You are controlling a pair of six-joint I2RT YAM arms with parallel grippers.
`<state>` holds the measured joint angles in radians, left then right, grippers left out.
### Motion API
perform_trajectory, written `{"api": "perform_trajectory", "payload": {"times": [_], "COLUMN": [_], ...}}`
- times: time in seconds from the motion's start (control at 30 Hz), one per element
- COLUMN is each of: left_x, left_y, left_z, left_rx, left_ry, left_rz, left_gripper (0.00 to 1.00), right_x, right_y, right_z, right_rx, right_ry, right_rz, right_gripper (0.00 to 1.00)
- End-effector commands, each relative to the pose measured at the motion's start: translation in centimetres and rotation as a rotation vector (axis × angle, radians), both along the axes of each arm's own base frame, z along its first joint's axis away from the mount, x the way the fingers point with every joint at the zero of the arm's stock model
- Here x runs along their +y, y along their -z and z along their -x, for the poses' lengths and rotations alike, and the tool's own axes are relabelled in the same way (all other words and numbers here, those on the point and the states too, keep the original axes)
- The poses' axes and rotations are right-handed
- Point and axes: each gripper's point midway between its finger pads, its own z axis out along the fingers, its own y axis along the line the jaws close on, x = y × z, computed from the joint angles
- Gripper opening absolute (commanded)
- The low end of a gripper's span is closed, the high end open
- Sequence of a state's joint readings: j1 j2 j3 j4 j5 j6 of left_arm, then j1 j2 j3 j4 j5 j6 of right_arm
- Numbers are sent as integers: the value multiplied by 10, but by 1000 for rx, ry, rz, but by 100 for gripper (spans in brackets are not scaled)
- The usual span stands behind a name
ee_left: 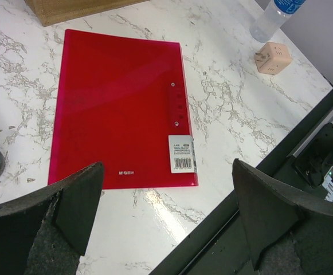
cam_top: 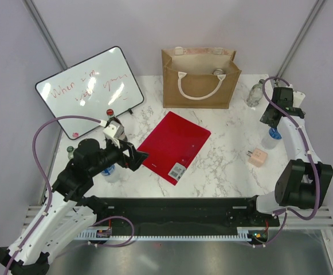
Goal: Place the beverage into the canvas bag
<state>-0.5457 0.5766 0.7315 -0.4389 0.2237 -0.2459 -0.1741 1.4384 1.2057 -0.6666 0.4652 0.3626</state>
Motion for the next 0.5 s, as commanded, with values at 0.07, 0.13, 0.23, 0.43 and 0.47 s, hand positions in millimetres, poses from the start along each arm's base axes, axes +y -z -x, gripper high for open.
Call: {"api": "perform_trajectory", "payload": {"times": [0.07,0.13,0.23,0.43,0.47], "left_x": [-7,-7,-7,-7,-7], "left_y": [-8,-7,-9,-9,-9], "left_z": [0,1,1,2,2], "left_rx": [-23,-20,-25,-26,-27], "left_ry": [33,38,38,39,39], "left_rz": [17,17,20,22,23], "left_gripper": [100,100,100,100,100], "right_x": [-25,-18,-8,31,39], "right_y": [8,11,12,3,1], "right_z": [-7,-14,-23,-40,-42], "right_rx": [4,-6,-33,-117,-123], "right_ry": [27,-22,-95,-278,-308], "right_rz": [50,13,-22,-117,-124], "right_gripper": [87,84,75,56,54]}}
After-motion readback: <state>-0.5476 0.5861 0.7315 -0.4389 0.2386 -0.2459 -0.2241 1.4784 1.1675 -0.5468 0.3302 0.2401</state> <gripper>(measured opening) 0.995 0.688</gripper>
